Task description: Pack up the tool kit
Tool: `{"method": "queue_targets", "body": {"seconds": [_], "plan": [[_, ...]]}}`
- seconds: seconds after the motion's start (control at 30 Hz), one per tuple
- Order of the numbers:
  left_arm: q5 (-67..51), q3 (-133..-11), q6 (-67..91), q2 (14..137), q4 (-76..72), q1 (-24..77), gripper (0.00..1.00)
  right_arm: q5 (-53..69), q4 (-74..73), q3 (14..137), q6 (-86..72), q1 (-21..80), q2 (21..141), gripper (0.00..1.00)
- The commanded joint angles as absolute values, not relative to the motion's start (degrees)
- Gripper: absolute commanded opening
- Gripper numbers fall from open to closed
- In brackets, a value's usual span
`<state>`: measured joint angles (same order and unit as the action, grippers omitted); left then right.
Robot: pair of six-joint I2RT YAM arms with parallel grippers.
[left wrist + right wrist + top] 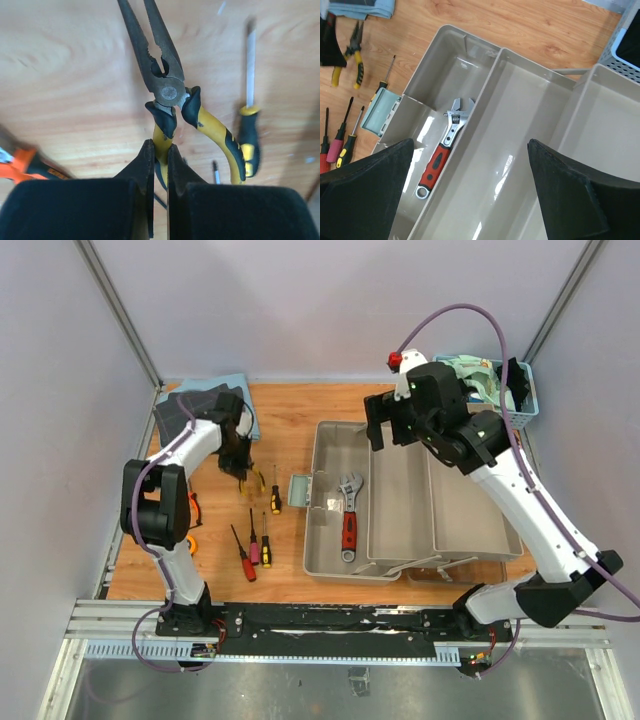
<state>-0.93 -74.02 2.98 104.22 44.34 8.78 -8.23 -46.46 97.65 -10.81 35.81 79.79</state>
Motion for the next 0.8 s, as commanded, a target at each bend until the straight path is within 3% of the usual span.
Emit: {"method": "queue_targets", "body": {"seconds": [0.0, 0.17, 0.33, 0.77], "plan": [[-3.59, -90.18, 1.34, 101.5, 48.08, 8.44, 0.0, -10.29, -47.33, 97.3, -10.03, 31.97, 76.5, 0.98], [-6.76, -109.17, 3.61, 104.81, 53.46, 11.28, 0.0, -11.56, -47.79, 96.42, -9.75, 27.89, 74.1, 0.98], [-7.06, -119.86, 6.67, 107.04, 54.29, 20.54, 0.0, -13.74, -48.77, 95.59, -9.97, 24.56, 71.84, 0.98], [-7.33, -126.74, 13.58, 112.68, 50.81, 42.25, 0.0, -17.54, -52.42, 92.31, -11.89, 22.94, 64.65, 0.98]]}}
